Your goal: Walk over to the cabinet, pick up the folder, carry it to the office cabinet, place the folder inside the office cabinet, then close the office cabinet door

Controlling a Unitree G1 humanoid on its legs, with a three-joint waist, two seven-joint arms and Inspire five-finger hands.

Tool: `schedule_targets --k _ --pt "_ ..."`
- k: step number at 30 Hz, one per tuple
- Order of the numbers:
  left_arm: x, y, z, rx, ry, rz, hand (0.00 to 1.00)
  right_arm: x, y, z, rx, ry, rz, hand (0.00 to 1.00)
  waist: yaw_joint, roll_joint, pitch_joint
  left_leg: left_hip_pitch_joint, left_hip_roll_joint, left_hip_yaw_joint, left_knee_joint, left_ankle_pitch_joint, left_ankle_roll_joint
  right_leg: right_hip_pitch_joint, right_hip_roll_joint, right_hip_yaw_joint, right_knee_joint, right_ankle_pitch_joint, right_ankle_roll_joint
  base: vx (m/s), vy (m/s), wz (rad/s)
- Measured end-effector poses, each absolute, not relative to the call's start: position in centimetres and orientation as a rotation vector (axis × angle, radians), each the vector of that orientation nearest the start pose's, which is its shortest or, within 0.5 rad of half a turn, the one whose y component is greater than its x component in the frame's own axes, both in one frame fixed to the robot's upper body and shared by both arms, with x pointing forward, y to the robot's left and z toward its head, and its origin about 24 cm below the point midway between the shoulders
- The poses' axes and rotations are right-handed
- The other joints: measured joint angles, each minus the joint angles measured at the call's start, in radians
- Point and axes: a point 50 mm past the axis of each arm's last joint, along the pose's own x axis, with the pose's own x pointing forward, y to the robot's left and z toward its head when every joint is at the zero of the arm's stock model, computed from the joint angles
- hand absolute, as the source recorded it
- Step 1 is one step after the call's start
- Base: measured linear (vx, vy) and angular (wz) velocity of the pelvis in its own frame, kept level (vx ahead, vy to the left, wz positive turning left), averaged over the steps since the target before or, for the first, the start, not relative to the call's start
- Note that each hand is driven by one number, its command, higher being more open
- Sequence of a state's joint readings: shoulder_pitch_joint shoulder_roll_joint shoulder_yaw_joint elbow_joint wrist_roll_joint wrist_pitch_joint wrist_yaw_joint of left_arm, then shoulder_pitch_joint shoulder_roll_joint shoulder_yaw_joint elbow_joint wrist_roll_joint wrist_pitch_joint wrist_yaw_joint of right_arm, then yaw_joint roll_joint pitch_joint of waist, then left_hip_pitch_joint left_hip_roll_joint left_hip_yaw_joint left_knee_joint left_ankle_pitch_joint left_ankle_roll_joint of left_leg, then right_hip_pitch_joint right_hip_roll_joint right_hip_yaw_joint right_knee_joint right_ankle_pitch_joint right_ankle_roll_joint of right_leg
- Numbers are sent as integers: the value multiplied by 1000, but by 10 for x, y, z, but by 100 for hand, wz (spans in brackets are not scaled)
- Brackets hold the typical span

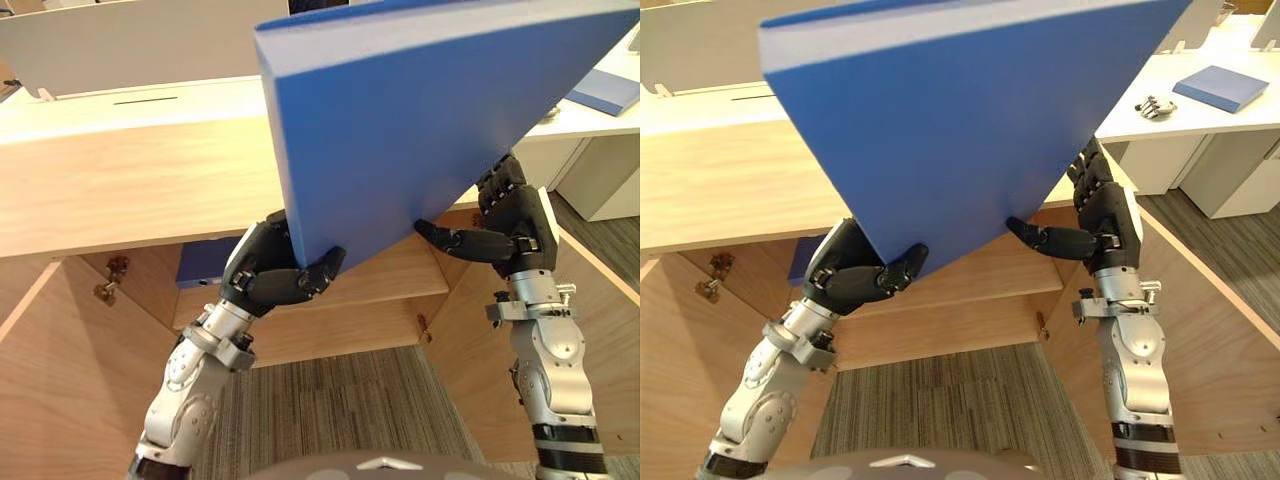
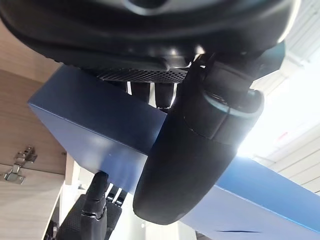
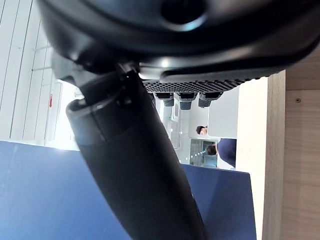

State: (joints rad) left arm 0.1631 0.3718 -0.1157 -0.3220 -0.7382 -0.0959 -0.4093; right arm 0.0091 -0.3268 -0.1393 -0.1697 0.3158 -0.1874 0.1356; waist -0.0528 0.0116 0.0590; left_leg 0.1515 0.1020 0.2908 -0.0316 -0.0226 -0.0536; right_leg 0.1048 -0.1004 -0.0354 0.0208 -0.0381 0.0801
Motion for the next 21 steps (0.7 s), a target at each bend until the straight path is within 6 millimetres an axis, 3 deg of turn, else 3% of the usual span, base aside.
schedule_targets --k 5,6,21 --pt "217 170 98 -306 -235 -614 0 245 -225 117 -97 -352 96 100 -3 -2 -1 -1 -1 1 0 0 0 -2 -1 2 0 1 0 0 0 0" --pt "217 172 98 -295 -230 -621 0 245 -225 117 -113 -350 106 0 -3 -2 -1 -2 -1 2 0 0 0 -4 0 3 0 1 0 0 0 0" --pt "237 193 87 -214 -183 -511 0 256 -207 104 -304 -248 231 0 -4 -2 -1 -14 -2 4 1 3 3 -18 -1 8 0 9 1 0 0 0"
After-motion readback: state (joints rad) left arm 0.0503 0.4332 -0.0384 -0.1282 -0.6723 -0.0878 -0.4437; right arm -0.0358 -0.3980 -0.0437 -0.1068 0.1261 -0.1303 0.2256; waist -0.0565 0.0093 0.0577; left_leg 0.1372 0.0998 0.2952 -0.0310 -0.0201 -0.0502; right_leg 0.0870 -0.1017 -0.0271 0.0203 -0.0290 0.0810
